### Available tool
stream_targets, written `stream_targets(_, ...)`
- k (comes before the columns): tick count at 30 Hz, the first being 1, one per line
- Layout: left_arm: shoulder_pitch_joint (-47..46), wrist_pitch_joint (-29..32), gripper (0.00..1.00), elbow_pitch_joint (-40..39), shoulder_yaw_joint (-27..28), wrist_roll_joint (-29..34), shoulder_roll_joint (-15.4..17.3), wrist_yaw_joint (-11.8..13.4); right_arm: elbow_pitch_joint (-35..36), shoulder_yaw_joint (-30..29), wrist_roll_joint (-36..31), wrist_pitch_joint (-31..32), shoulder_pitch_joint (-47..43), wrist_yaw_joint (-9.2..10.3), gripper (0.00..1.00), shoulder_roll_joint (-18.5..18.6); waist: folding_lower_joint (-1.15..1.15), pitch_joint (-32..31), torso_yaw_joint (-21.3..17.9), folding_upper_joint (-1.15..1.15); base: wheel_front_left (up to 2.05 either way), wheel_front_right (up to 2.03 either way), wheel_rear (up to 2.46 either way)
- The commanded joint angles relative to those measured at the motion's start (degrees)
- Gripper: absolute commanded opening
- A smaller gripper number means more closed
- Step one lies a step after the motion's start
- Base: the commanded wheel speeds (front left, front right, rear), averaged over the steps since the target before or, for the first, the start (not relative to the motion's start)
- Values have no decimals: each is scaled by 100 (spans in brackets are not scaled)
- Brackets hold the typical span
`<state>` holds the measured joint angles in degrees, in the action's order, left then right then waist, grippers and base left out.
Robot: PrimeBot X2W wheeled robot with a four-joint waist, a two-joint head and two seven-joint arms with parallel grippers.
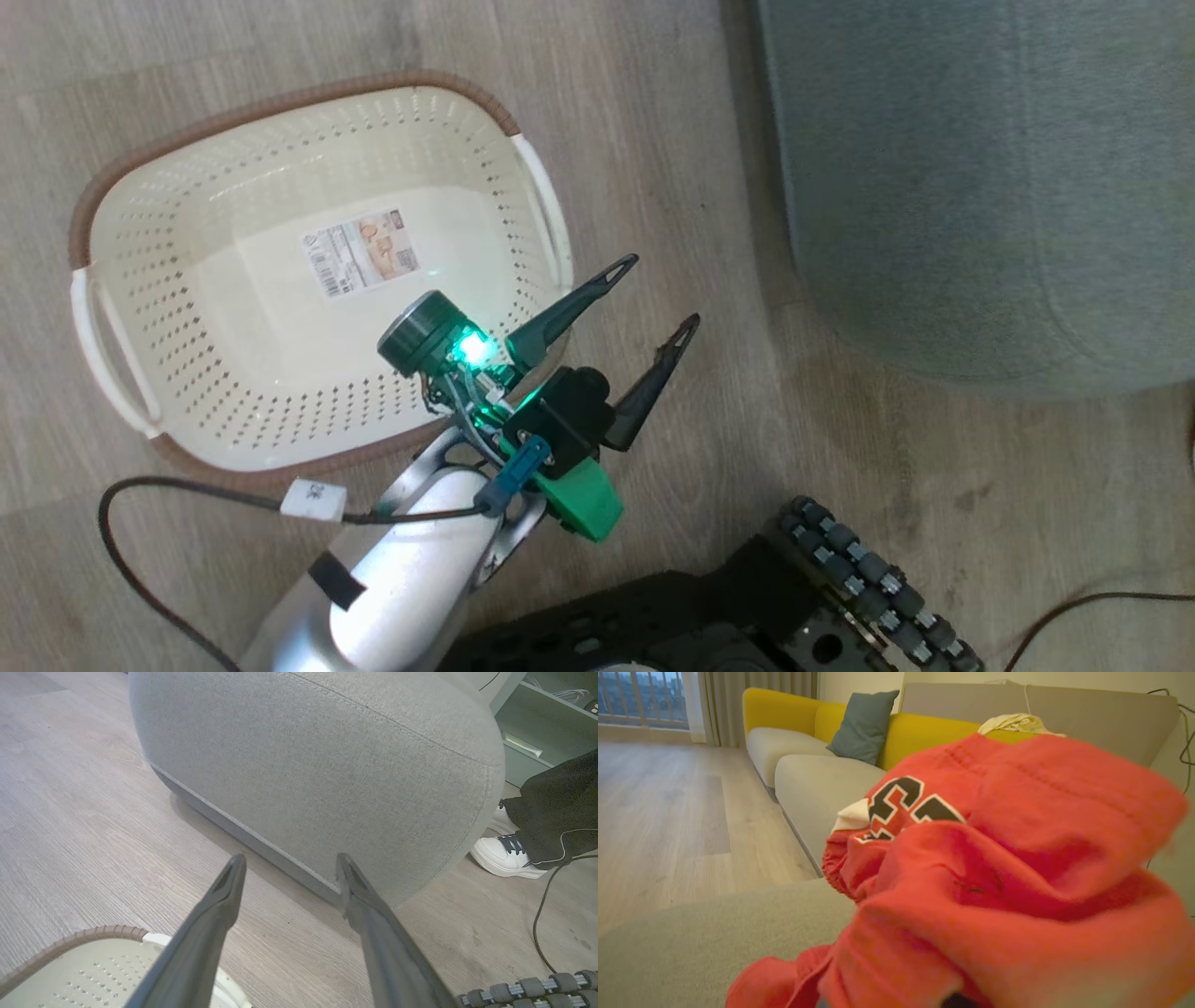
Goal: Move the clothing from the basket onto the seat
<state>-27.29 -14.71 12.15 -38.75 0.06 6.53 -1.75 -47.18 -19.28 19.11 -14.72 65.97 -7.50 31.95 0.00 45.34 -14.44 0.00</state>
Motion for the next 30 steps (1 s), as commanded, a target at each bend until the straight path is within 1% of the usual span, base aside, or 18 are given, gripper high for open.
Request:
stream_targets(1,16,-29,100,-182,89,22,24,27,95,33,-55,-28,41,1,0,136,0,68,67,0,0,0,0)
stream_targets(11,-57,-29,100,-245,5,-10,-16,115,-817,540,-181,-28,98,1,0,6,0,220,251,0,0,0,0)
stream_targets(19,-67,-29,100,-225,-27,-58,-42,158,-1170,672,-2,-28,38,1,0,3,0,169,277,0,0,0,0)
stream_targets(20,-69,-29,100,-225,-27,-59,-37,161,-1204,669,20,-28,39,1,4,-4,0,154,267,0,0,0,0)
stream_targets(21,-73,-29,100,-230,-27,-58,-32,165,-1227,669,35,-28,39,1,26,-11,0,137,253,0,0,0,0)
stream_targets(22,-73,-29,100,-238,-25,-62,-30,171,-1228,666,34,-28,39,1,71,-13,0,113,234,0,0,0,0)
stream_targets(23,-69,-29,100,-246,-23,-70,-31,177,-1210,658,21,-28,32,1,100,-16,0,83,214,0,0,0,0)
stream_targets(26,-50,-29,100,-258,-64,-100,-59,153,-1245,692,33,-28,-56,1,100,-42,0,-54,189,0,0,0,0)
stream_targets(30,-43,-29,100,-222,-122,-147,-116,108,-1298,859,22,-28,-228,1,100,86,0,-306,209,0,0,0,0)
